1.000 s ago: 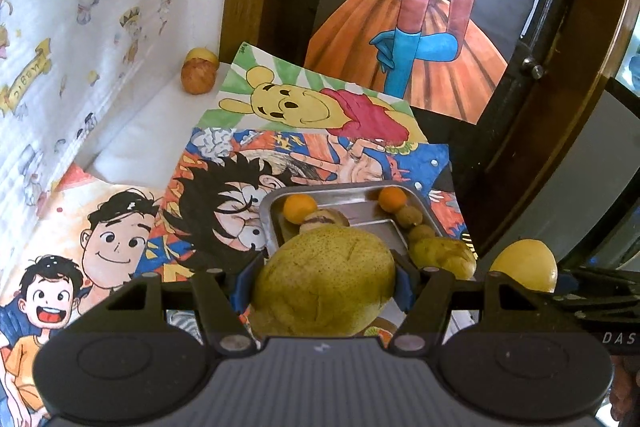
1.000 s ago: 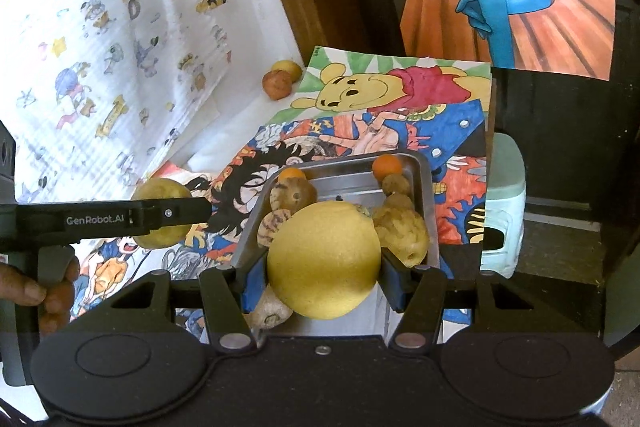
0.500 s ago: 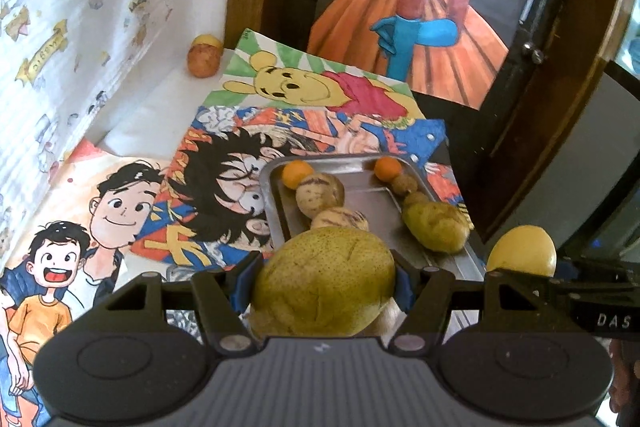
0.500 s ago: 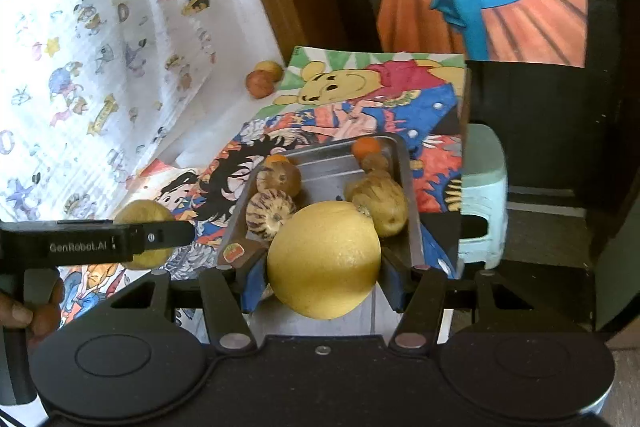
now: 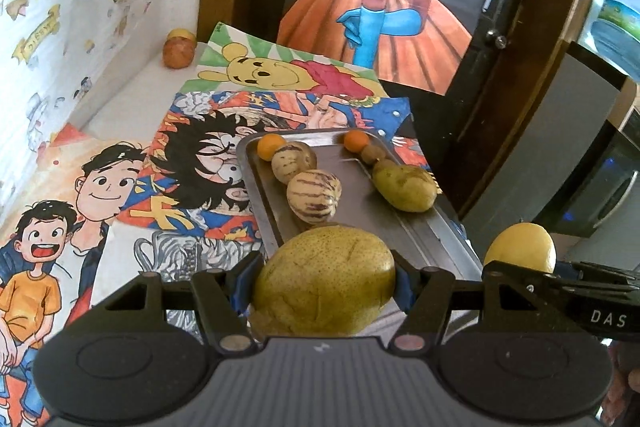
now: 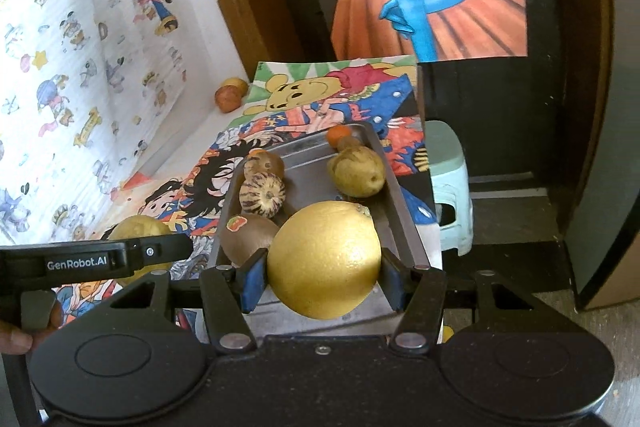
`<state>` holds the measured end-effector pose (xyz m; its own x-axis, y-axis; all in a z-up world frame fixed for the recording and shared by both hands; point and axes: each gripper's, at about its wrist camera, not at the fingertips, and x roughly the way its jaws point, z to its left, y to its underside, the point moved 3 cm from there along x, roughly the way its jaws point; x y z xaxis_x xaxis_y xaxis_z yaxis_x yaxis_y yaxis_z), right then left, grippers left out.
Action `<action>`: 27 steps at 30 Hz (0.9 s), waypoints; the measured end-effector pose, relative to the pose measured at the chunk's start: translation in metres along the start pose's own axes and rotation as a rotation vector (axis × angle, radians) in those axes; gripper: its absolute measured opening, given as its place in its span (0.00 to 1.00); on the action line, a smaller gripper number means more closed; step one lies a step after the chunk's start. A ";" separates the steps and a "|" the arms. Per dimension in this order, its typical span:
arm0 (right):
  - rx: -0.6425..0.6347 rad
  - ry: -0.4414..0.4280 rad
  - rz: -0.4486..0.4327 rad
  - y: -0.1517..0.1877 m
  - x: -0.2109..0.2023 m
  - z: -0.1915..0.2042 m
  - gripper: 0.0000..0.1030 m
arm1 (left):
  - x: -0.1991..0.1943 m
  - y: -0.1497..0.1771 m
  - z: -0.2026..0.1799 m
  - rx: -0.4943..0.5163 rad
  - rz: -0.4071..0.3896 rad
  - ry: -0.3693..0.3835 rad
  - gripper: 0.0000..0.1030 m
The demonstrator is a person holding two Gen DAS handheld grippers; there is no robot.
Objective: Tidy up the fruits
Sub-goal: 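Carry the yellow-green pear and the yellow round fruit over the metal tray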
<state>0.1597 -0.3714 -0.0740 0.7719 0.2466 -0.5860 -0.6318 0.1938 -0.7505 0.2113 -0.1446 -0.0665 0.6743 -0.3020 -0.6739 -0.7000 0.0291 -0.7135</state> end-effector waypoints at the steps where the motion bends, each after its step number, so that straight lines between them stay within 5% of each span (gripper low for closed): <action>1: 0.005 0.005 -0.001 0.001 -0.002 -0.001 0.57 | -0.001 0.002 -0.001 0.005 0.001 0.002 0.67; 14: -0.032 0.002 0.034 0.000 -0.001 -0.035 0.57 | 0.009 0.018 -0.024 0.031 0.052 0.010 0.67; 27: -0.166 -0.116 0.077 -0.044 0.042 -0.065 0.57 | 0.046 0.017 -0.044 -0.029 0.064 -0.029 0.67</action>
<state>0.2245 -0.4316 -0.0853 0.7021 0.3639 -0.6121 -0.6612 0.0138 -0.7501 0.2202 -0.2004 -0.1014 0.6343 -0.2724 -0.7235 -0.7482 0.0193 -0.6632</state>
